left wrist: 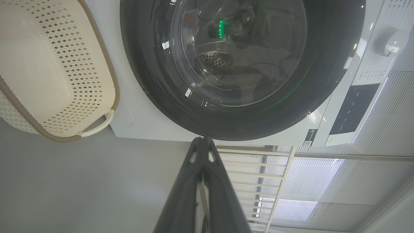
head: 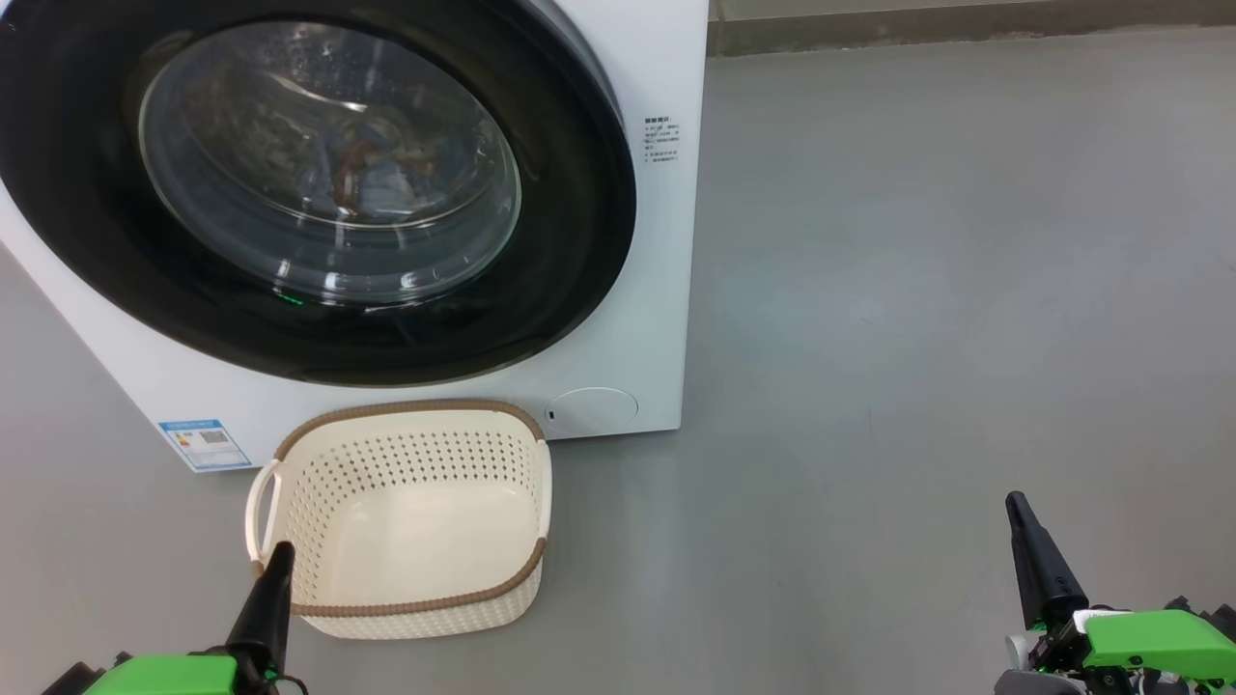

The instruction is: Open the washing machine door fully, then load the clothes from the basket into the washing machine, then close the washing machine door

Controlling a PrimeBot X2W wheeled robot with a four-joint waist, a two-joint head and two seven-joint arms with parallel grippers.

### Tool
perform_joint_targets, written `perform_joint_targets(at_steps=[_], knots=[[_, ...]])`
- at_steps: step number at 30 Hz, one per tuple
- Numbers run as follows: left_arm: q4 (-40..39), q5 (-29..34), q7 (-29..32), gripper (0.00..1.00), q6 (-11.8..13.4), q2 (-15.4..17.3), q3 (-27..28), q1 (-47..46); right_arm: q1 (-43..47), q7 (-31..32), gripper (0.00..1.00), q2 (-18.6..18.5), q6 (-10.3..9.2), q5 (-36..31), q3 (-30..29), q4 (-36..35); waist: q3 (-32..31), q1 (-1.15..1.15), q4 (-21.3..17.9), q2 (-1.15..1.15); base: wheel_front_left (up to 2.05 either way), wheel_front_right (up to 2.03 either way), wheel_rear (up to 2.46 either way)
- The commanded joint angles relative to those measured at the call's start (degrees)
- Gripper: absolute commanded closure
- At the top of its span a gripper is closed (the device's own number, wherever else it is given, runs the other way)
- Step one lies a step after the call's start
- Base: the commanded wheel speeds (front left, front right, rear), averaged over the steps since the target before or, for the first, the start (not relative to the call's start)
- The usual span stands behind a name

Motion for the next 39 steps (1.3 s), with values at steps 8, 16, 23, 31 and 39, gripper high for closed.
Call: perform_joint_targets(at_steps=[8,16,23,31,39], knots=[[-1.6,-0.4,0.3,1.00,-0.6,1.1,2.0,-2.3,-2.3,0.4,1.00,-0.7,0.09,0.2,1.3,-1.4,0.0,0.00,0.0,0.00,0.00,0.00,0.00],[-1.6,-0.4,0.3,1.00,-0.6,1.1,2.0,-2.3,-2.3,0.4,1.00,-0.7,0.09,0.2,1.3,-1.4,0.0,0.00,0.0,0.00,0.00,0.00,0.00],[-1.6,-0.4,0.3,1.00,-0.6,1.1,2.0,-2.3,-2.3,0.4,1.00,-0.7,0.09,0.2,1.3,-1.4,0.0,0.00,0.0,0.00,0.00,0.00,0.00],[-1.6,-0.4,0.3,1.00,-0.6,1.1,2.0,-2.3,-2.3,0.4,1.00,-0.7,0.09,0.2,1.3,-1.4,0.0,0.00,0.0,0.00,0.00,0.00,0.00],[-1.6,-0.4,0.3,1.00,-0.6,1.1,2.0,-2.3,-2.3,0.4,1.00,-0.7,0.09,0.2,1.3,-1.4,0.0,0.00,0.0,0.00,0.00,0.00,0.00]])
